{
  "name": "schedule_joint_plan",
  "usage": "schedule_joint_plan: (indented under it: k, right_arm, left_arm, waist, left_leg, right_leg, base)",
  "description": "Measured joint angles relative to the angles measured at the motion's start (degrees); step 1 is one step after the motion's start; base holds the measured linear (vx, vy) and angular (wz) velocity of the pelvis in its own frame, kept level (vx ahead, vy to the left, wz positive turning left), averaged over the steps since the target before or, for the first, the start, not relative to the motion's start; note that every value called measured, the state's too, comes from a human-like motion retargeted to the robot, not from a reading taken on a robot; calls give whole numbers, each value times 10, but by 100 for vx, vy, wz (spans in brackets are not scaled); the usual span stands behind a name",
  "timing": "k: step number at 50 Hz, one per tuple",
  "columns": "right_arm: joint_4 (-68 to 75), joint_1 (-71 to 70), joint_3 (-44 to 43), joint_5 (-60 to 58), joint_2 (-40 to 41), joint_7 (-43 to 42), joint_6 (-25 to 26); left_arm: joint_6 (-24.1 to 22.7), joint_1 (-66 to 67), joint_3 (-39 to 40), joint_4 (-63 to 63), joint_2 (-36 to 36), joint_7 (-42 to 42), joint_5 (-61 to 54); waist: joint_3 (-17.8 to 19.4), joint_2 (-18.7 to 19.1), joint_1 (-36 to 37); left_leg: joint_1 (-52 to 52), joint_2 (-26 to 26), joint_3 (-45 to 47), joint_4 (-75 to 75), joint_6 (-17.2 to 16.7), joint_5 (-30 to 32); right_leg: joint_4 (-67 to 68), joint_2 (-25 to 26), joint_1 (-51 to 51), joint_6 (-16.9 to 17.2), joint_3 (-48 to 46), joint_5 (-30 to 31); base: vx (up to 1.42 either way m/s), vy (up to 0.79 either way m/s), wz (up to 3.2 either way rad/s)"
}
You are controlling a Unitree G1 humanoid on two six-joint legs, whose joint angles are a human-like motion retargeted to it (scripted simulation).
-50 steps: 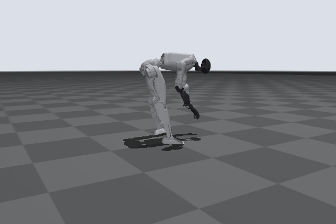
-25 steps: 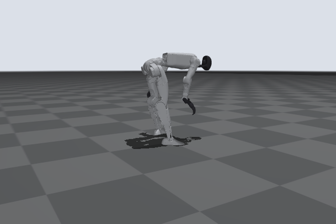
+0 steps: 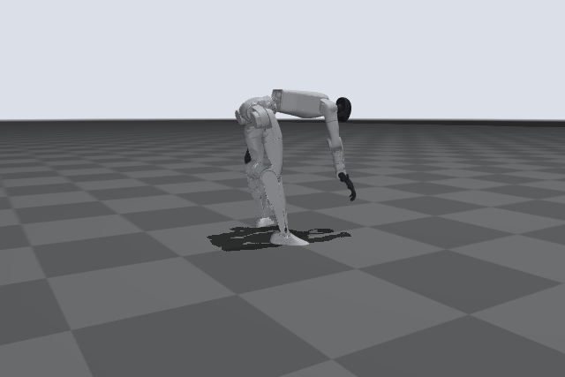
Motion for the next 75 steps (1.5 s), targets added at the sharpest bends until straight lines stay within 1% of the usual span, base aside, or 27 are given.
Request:
schedule_joint_plan:
  k: [3, 5, 8, 10, 14, 20, 25, 27, 30, 34, 37, 39, 45, 49, 51, 52, 53, 54, 56, 57, 58, 59, 61, 65, 67, 70, 75]
  right_arm:
    - [28, 5, -27, 46, -31, -42, -12]
    - [46, 11, -59, 75, -77, -88, -3]
    - [83, 0, -100, 164, -119, -125, 3]
    - [107, -12, -109, 224, -126, -128, 2]
    - [119, -13, -101, 290, -93, -111, -3]
    - [35, 31, -87, 281, -8, -86, -7]
    - [-23, 45, -48, 169, 49, -51, 10]
    - [-34, 34, -11, 56, 58, -24, 17]
    - [-48, 6, 104, -176, 45, -4, 55]
    - [-51, -26, 136, -262, 16, 14, 35]
    - [-24, -37, 124, -196, -9, 30, 31]
    - [19, -44, 95, -107, -17, 51, 19]
    - [102, -8, 15, 82, -107, 29, 15]
    - [102, 90, -84, 211, -192, -29, 6]
    - [93, 154, -134, 270, -214, -45, 0]
    - [84, 199, -173, 290, -221, -51, -7]
    - [66, 264, -240, 294, -226, -57, -21]
    - [54, 315, -280, 302, -225, -58, -27]
    - [33, 406, -328, 315, -214, -54, -31]
    - [20, 449, -343, 318, -208, -52, -27]
    - [4, 488, -345, 319, -202, -55, -16]
    - [-8, 522, -351, 316, -193, -53, -11]
    - [-29, 591, -369, 301, -171, -46, -11]
    - [-80, 727, -407, 253, -117, -20, -3]
    - [-65, 765, -424, 243, -88, 9, -1]
    - [-86, 835, -397, 222, -53, 67, 4]
    - [-101, 908, -380, 162, -4, 110, 9]
  left_arm:
    - [-7, 6, 7, 10, 2, 11, 2]
    - [1, 11, 18, 9, -25, 15, -11]
    - [1, 14, 17, 7, -31, 18, -22]
    - [-5, 15, 13, 8, -18, 20, -29]
    - [-14, 18, 14, 19, 2, 31, -47]
    - [0, -1, -3, 35, -11, 33, -53]
    - [8, -15, -31, 20, -18, -2, -20]
    - [6, -13, -38, 14, -21, -24, 9]
    - [8, -6, -37, -6, -41, 0, -40]
    - [7, 9, -30, -1, -45, -11, -9]
    - [12, 14, -30, 9, -39, 4, -18]
    - [9, 12, -35, 23, -10, 3, -7]
    - [19, 15, -7, 68, 5, 10, -8]
    - [39, 27, 22, 99, -27, 26, -14]
    - [46, 36, 32, 111, -31, 31, -13]
    - [52, 45, 40, 118, -32, 25, 4]
    - [64, 61, 52, 126, -33, 3, 51]
    - [71, 73, 59, 134, -33, -7, 76]
    - [81, 90, 65, 147, -33, -10, 101]
    - [85, 95, 65, 151, -33, -1, 103]
    - [89, 94, 63, 150, -32, 27, 82]
    - [93, 96, 62, 153, -33, 37, 86]
    - [105, 102, 62, 161, -37, 37, 124]
    - [125, 100, 53, 169, -34, 30, 199]
    - [130, 84, 43, 185, -24, -4, 230]
    - [132, 42, 38, 215, -29, 1, 236]
    - [138, -43, 48, 292, -40, 33, 258]
  waist:
    - [0, 1, -2]
    - [0, 23, 10]
    - [0, 36, 12]
    - [0, 30, 6]
    - [0, 13, -17]
    - [0, 20, -31]
    - [0, 41, -6]
    - [0, 50, 6]
    - [0, 65, 14]
    - [0, 75, 26]
    - [0, 69, 16]
    - [0, 47, 7]
    - [0, 19, -9]
    - [0, 18, -4]
    - [0, 7, -6]
    - [-2, 5, -5]
    - [-6, 13, 1]
    - [-10, 14, 6]
    - [-18, 6, 16]
    - [-18, -5, 16]
    - [-12, -27, 11]
    - [-14, -35, 9]
    - [-23, -34, 9]
    - [-48, -20, 21]
    - [-66, -16, 27]
    - [-92, -13, 27]
    - [-128, -26, 0]
  left_leg:
    - [19, 2, -1, 0, 0, -4]
    - [29, 4, -3, 0, 0, -3]
    - [36, 4, -5, 0, 0, -4]
    - [36, 4, -6, 0, 0, -6]
    - [27, 2, 0, 0, 0, -6]
    - [1, -3, 12, 0, 0, -1]
    - [-29, 1, 34, 0, 0, 10]
    - [-67, 15, 43, 59, 0, -10]
    - [-41, -4, 31, 0, 0, 15]
    - [-42, 7, 37, 8, 0, 18]
    - [-15, 1, 28, 0, 0, 18]
    - [4, 2, 25, 0, 1, 12]
    - [88, -2, 22, 0, 26, -14]
    - [164, 0, 15, 16, 43, -43]
    - [199, 3, 14, 36, 52, -65]
    - [198, 18, 10, 92, 56, -98]
    - [159, 60, 0, 236, 62, -171]
    - [156, 83, -6, 299, 63, -208]
    - [196, 100, -8, 328, 65, -240]
    - [243, 85, -3, 290, 68, -236]
    - [332, 33, 13, 162, 75, -193]
    - [382, 11, 19, 112, 80, -183]
    - [445, -3, 22, 91, 89, -198]
    - [554, 0, 26, 57, 91, -218]
    - [596, 4, 27, 46, 81, -228]
    - [647, 2, 25, 35, 78, -236]
    - [710, -15, 16, 43, 61, -260]
  right_leg:
    - [0, 3, 20, 0, -2, -6]
    - [0, 8, 31, 0, -9, -7]
    - [0, 9, 39, 0, -12, -8]
    - [0, 8, 39, 0, -11, -8]
    - [0, 3, 27, 0, -4, -6]
    - [0, -2, -4, 0, 6, -1]
    - [0, -2, -40, 0, 5, 6]
    - [25, -8, -67, 0, 4, 4]
    - [0, -8, -60, 0, 11, 26]
    - [18, -4, -66, 0, 2, 30]
    - [0, -5, -34, 0, 3, 39]
    - [2, -7, -13, 0, 5, 34]
    - [34, -17, 61, 0, 7, 11]
    - [62, -21, 134, 0, 5, -2]
    - [73, -25, 172, 0, 7, -7]
    - [89, -27, 190, 0, 4, -17]
    - [127, -27, 204, 0, -8, -42]
    - [144, -22, 222, 0, -11, -53]
    - [156, -15, 265, 0, -9, -56]
    - [153, -19, 291, 0, -2, -50]
    - [132, -36, 322, 0, 15, -31]
    - [134, -47, 345, 0, 21, -25]
    - [166, -62, 379, -1, 19, -30]
    - [251, -62, 423, -36, 3, -55]
    - [282, -45, 433, -34, 18, -76]
    - [281, -12, 447, -19, 53, -98]
    - [176, 12, 488, 0, 44, -113]
  base:
    - [3, -3, -21]
    - [0, -2, -9]
    - [0, 0, 0]
    - [3, 2, -3]
    - [4, 4, -3]
    - [1, 1, 7]
    - [-2, 0, 15]
    - [-4, 3, 27]
    - [9, -3, 32]
    - [-6, 0, -44]
    - [7, 3, -24]
    - [8, 3, -48]
    - [5, 9, -45]
    - [10, 7, -29]
    - [15, 12, -22]
    - [18, 19, -36]
    - [20, 20, -53]
    - [22, 19, -69]
    - [24, 16, -54]
    - [28, 20, 1]
    - [30, 24, 18]
    - [32, 29, 17]
    - [33, 35, -7]
    - [29, 19, -23]
    - [28, 9, -5]
    - [28, 6, 16]
    - [29, -1, 34]
